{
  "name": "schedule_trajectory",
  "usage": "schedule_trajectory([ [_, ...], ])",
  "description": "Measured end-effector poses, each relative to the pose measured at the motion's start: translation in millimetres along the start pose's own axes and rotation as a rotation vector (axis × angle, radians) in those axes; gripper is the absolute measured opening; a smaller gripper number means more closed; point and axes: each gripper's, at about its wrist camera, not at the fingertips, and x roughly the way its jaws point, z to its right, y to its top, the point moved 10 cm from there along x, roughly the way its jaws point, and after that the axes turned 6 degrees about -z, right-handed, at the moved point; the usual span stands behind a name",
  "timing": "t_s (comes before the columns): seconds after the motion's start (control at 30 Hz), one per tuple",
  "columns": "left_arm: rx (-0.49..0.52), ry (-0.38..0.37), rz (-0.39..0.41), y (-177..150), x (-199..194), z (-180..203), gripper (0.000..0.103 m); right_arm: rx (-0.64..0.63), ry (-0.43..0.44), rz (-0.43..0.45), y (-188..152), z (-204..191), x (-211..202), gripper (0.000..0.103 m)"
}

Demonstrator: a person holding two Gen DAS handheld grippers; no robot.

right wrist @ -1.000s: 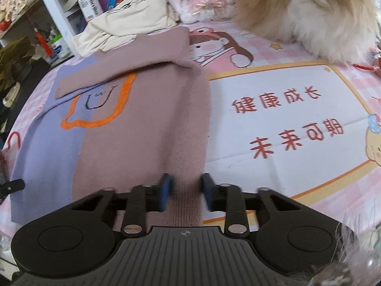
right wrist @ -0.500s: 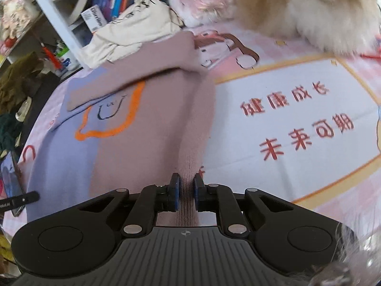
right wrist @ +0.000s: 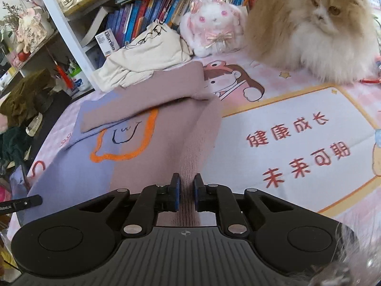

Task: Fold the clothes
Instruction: 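Hold the lavender and pink hem edges closed in both grippers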

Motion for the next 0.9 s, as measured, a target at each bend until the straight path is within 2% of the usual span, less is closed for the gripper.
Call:
schedule_trajectory([
  [0.1, -0.052, -0.022, -0.064, -9, 11, -12, 0.006, 0.021, -0.013, -0.060, -10, 7, 8, 0.011],
  [0.2, -0.055, -0.029, -0.082, -14, 14, -13, 0.007, 0.033, -0.022, -0.109, -17, 8, 16, 0.011],
  [0.37, -0.049, -0.037, -0.100, -14, 17, -15, 0.016, 0.076, -0.012, -0.160, -22, 16, 26, 0.016],
  [0.5, -0.043, -0.051, -0.101, -14, 17, -11, 0.025, 0.101, 0.003, -0.166, -22, 18, 28, 0.018],
  [0.53, -0.036, -0.048, -0.100, -13, 18, -10, 0.024, 0.089, 0.001, -0.166, -22, 17, 28, 0.019],
  [0.57, -0.029, -0.045, -0.098, -13, 18, -9, 0.023, 0.071, -0.003, -0.168, -21, 15, 29, 0.016],
  [0.6, -0.023, -0.042, -0.097, -12, 19, -8, 0.020, 0.051, -0.009, -0.173, -22, 13, 30, 0.012],
  [0.67, -0.019, -0.037, -0.095, -12, 19, -7, 0.015, 0.020, -0.021, -0.174, -22, 11, 30, 0.012],
  [0.9, -0.009, -0.039, -0.096, -13, 19, -7, 0.014, 0.009, -0.020, -0.170, -22, 13, 30, 0.011],
])
